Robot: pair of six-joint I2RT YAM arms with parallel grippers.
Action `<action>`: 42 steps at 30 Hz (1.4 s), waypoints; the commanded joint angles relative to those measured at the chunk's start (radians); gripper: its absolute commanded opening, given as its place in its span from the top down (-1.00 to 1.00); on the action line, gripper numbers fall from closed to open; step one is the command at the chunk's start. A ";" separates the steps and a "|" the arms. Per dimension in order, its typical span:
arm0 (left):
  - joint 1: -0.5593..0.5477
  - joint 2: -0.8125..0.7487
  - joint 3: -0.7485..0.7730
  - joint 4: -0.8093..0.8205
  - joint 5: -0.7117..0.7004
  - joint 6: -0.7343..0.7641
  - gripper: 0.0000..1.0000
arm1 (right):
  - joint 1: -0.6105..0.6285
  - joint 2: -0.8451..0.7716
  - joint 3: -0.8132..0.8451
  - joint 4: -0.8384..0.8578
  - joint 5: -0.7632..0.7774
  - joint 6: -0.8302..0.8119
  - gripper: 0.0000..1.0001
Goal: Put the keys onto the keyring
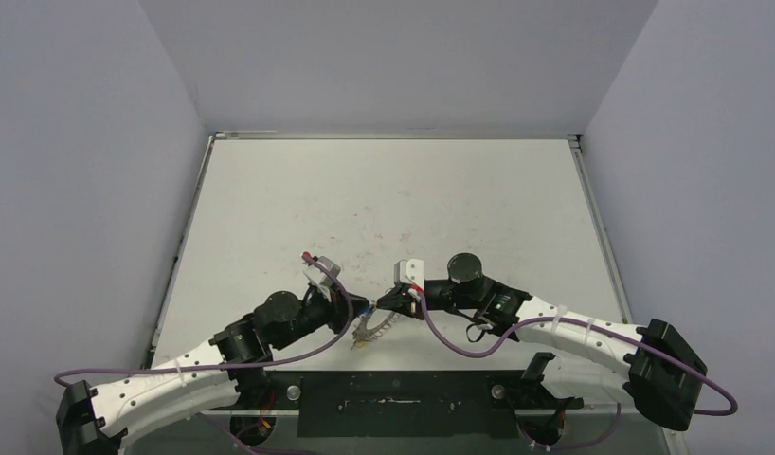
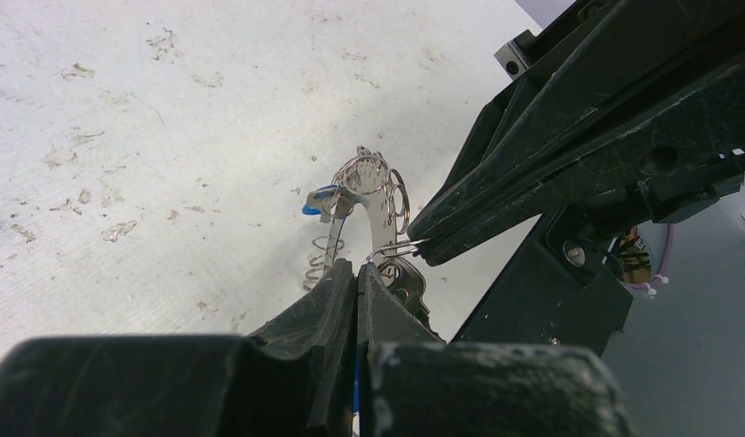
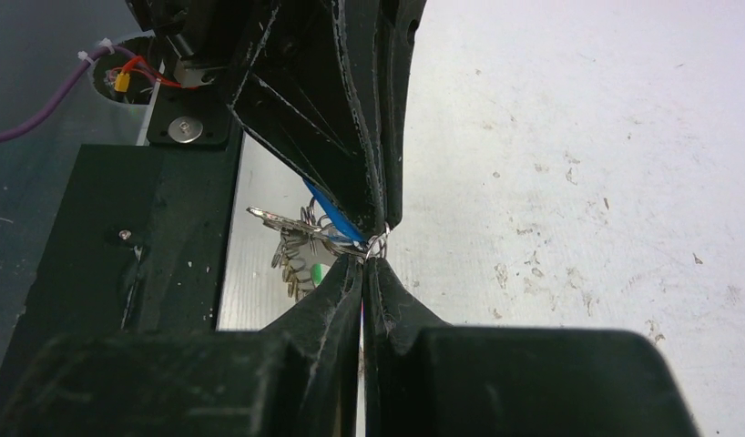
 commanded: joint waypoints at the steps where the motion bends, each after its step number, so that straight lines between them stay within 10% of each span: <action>1: 0.005 0.045 0.065 -0.016 -0.037 0.030 1.00 | 0.000 -0.007 0.004 0.151 -0.065 0.021 1.00; 12: 0.005 0.064 0.031 0.110 0.101 0.193 0.98 | -0.004 0.017 -0.004 0.192 -0.074 0.039 1.00; 23: 0.004 -0.085 -0.041 0.064 0.205 0.414 0.24 | -0.023 0.001 -0.023 0.187 -0.089 0.042 1.00; 42: 0.002 -0.120 -0.164 0.318 0.298 0.594 0.33 | -0.035 -0.015 -0.026 0.201 -0.126 0.065 1.00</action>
